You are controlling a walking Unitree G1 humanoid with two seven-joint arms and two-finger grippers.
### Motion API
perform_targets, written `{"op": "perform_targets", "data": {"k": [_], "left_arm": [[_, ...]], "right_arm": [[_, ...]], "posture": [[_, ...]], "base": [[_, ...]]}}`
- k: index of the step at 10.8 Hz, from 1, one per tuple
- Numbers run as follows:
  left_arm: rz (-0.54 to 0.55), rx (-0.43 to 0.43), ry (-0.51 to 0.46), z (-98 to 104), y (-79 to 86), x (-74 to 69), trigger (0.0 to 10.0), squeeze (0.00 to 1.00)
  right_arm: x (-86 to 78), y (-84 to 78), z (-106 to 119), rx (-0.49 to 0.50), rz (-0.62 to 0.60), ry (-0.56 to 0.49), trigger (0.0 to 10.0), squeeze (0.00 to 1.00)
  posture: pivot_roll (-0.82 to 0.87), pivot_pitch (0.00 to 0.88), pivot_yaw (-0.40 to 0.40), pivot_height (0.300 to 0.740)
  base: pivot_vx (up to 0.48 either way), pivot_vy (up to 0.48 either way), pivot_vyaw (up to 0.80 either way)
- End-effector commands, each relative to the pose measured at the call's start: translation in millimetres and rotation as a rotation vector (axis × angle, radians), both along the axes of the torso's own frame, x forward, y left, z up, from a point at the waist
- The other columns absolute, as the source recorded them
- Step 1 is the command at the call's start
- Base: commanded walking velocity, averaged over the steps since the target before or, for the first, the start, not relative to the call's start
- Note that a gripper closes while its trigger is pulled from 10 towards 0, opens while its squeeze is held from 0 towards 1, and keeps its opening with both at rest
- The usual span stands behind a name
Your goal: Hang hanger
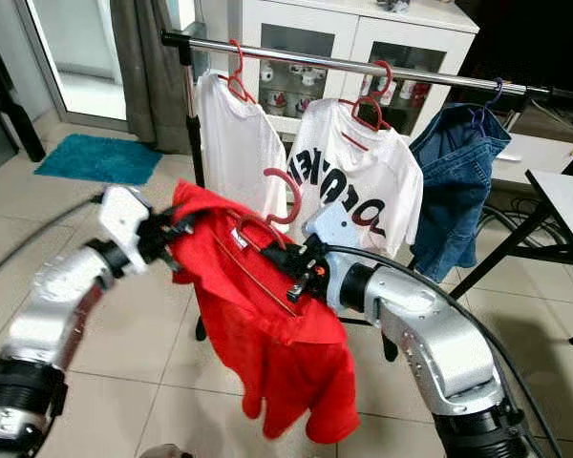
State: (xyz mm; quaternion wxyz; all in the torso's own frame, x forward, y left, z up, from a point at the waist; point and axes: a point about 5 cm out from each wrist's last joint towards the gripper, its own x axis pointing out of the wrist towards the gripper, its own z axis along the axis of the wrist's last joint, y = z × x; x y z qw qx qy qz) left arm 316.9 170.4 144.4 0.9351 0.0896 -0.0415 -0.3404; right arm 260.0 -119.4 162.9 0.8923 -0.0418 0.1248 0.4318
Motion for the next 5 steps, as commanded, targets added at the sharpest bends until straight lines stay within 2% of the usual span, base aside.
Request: {"op": "perform_targets", "data": {"k": [1,3,5], "left_arm": [[-0.035,-0.048,-0.026,25.9,5.0,3.4,0.0,0.00],[-0.088,0.085,0.025,31.5,16.8,1.0,0.0,0.00],[-0.009,0.076,-0.031,53.2,32.2,10.0,0.0,0.00]], "right_arm": [[-2.7,-8.2,-0.6,-0.058,0.007,-0.005,0.0,0.00],[-5.9,-18.9,-6.7,-0.150,0.057,0.002,0.0,0.00],[-11.8,-32.0,-7.5,-0.193,0.118,0.020,0.0,0.00]], "posture": [[-0.02,0.000,-0.051,0.740],[-0.02,0.000,-0.049,0.740],[-0.02,0.000,-0.045,0.740]], "base": [[0.000,0.000,0.00],[0.000,0.000,0.00],[0.000,0.000,0.00]]}}
